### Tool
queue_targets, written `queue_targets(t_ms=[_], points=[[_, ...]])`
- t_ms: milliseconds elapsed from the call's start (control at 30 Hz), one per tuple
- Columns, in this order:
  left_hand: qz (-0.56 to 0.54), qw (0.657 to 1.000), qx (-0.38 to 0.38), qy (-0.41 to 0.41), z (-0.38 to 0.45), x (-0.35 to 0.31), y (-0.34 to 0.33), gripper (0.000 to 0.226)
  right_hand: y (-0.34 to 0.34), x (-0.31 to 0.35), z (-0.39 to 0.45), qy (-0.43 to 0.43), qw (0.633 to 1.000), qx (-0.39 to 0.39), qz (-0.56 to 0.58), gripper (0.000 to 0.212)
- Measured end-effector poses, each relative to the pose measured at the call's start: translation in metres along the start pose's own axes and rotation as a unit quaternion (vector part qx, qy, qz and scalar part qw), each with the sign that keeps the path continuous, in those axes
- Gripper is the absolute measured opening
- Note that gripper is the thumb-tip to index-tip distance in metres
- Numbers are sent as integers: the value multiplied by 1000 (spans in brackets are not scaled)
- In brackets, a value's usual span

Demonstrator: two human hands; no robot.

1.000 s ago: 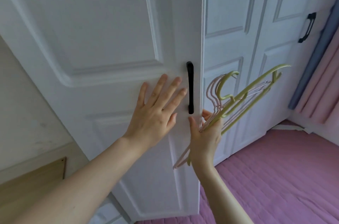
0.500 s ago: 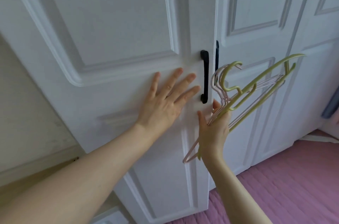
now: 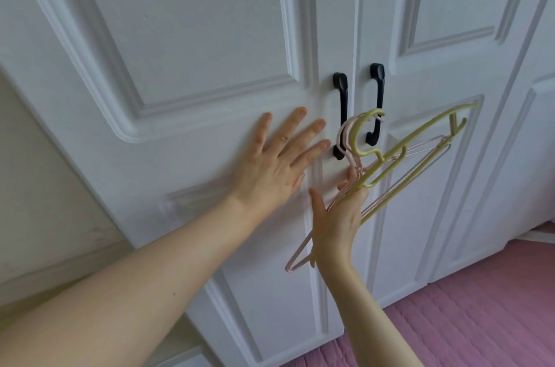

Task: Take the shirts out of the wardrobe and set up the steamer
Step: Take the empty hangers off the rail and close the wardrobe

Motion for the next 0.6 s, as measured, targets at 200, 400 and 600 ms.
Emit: queue_targets(t_ms=[200,400,600], points=[[7,1000,1,6,1,-3,-7,67,-8,-8,7,17,999,-28,36,75],[11,1000,10,5,2,-4,-10,69,-10,-13,11,14,999,-29,22,74],[9,1000,20,5,2,-3,-9,73,-8,-11,10,21,999,-35,0,73]])
Point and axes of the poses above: each hand's wrist, its own z-axis towards the middle knuckle, its own y-axis out of the back of the hand, x = y × z, the point moved 6 cm from there along z, towards the middle knuckle, and after that the axes turned 8 degrees about z, right-handed, at the moved point
